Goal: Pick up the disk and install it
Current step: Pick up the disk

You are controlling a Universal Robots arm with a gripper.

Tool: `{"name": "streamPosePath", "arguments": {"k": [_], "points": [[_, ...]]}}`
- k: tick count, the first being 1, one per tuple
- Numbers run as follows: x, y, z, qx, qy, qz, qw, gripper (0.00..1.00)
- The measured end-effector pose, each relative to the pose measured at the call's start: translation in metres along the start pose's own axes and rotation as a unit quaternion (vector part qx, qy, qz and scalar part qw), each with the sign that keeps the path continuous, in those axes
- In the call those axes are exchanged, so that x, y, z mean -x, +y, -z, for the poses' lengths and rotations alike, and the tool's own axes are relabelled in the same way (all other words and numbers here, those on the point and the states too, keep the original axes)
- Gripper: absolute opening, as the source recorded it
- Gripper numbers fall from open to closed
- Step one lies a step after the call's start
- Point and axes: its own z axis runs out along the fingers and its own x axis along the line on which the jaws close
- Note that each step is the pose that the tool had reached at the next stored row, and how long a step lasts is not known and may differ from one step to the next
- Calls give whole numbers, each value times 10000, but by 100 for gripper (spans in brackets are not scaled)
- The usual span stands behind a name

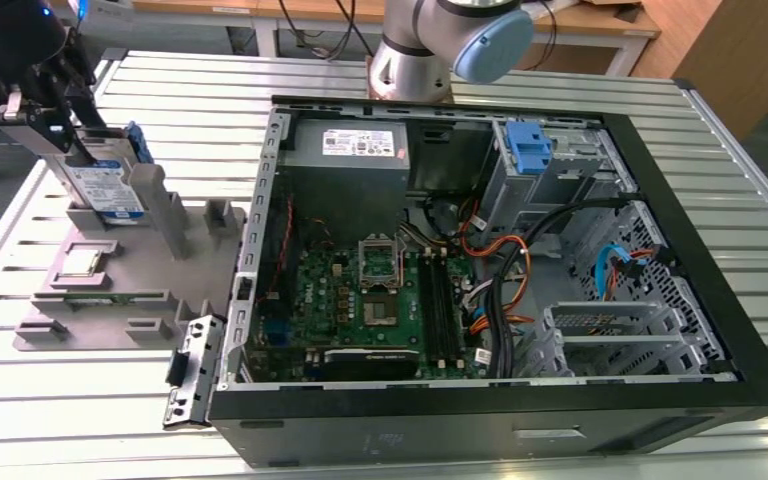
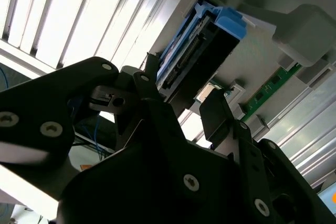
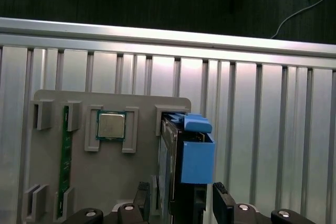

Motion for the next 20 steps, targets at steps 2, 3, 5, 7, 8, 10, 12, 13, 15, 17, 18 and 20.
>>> {"name": "streamPosePath", "arguments": {"k": [2,3,5,7,8,10,12,13,15,17,18,20], "points": [[0,0,0,0,0,0,10000,59],[0,0,0,0,0,0,10000,58],[0,0,0,0,0,0,10000,51],[0,0,0,0,0,0,10000,51],[0,0,0,1,0,0,10000,51],[0,0,0,1,0,0,10000,51],[0,0,0,1,0,0,10000,51],[0,0,0,1,0,0,10000,51],[0,0,0,1,0,0,10000,51],[0,0,0,1,0,0,10000,49],[0,0,0,1,0,0,10000,49],[0,0,0,1,0,0,10000,42]]}}
